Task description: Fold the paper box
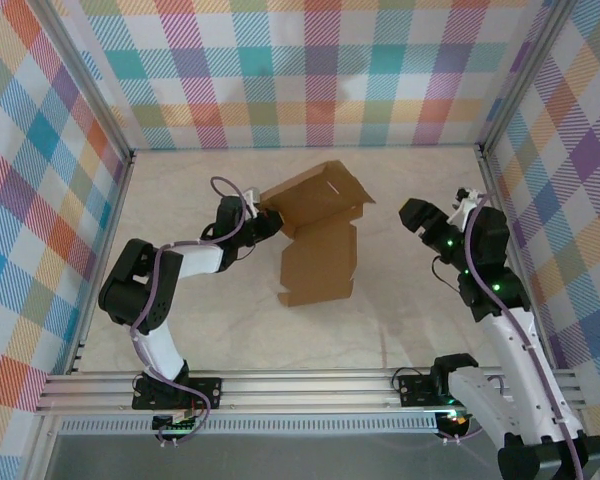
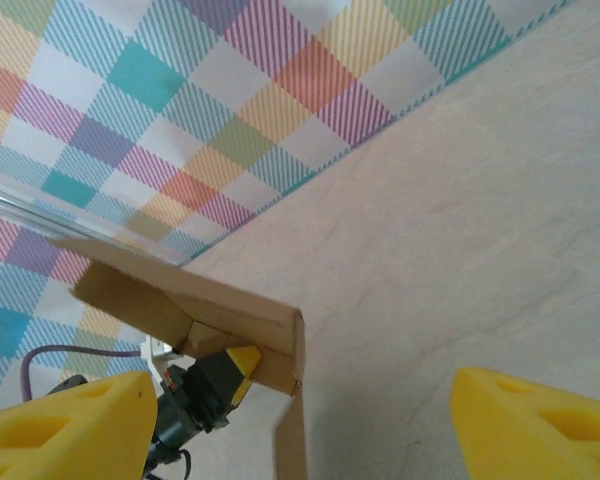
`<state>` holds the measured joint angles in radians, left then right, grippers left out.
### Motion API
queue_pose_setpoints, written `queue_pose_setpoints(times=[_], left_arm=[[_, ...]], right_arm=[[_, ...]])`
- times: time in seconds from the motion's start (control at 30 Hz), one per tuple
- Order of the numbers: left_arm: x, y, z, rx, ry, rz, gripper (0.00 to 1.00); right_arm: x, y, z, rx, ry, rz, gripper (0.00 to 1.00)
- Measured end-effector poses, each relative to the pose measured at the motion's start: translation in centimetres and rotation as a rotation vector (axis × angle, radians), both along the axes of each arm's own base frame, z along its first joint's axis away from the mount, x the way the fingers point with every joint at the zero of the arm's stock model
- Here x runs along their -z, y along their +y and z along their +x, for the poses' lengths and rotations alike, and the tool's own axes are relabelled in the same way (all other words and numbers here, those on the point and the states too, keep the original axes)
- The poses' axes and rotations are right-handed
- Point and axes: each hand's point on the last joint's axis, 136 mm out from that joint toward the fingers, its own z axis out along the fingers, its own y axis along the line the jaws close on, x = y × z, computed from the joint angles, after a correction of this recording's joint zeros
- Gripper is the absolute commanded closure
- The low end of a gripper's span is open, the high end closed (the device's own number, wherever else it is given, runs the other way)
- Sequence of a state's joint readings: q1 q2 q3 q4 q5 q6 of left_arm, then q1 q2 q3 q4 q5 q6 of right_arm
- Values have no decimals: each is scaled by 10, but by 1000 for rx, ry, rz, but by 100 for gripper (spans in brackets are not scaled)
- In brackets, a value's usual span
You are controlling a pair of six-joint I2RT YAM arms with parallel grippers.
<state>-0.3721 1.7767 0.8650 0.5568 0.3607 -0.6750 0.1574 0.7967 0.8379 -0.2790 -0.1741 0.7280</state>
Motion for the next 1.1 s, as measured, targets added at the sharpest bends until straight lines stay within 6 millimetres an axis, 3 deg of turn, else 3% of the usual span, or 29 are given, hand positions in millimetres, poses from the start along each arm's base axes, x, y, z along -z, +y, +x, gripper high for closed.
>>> queue_pose_setpoints(times=[0.27, 0.33, 0.6, 0.9, 1.1], left_arm=[[-36, -19, 7, 41, -19, -189, 100], [-40, -22, 6, 55, -21, -209, 100], [-46, -29, 2, 101, -28, -252, 100], [-47, -32, 0, 117, -26, -258, 100], [-47, -34, -2, 128, -25, -260, 100]], right_arm=[[55, 33, 11, -126, 129, 179, 25], [60, 42, 14, -156, 155, 219, 25], [42, 72, 27, -268, 121, 335, 27], [8, 104, 39, -376, 72, 365, 41], [8, 120, 44, -419, 84, 370, 48]])
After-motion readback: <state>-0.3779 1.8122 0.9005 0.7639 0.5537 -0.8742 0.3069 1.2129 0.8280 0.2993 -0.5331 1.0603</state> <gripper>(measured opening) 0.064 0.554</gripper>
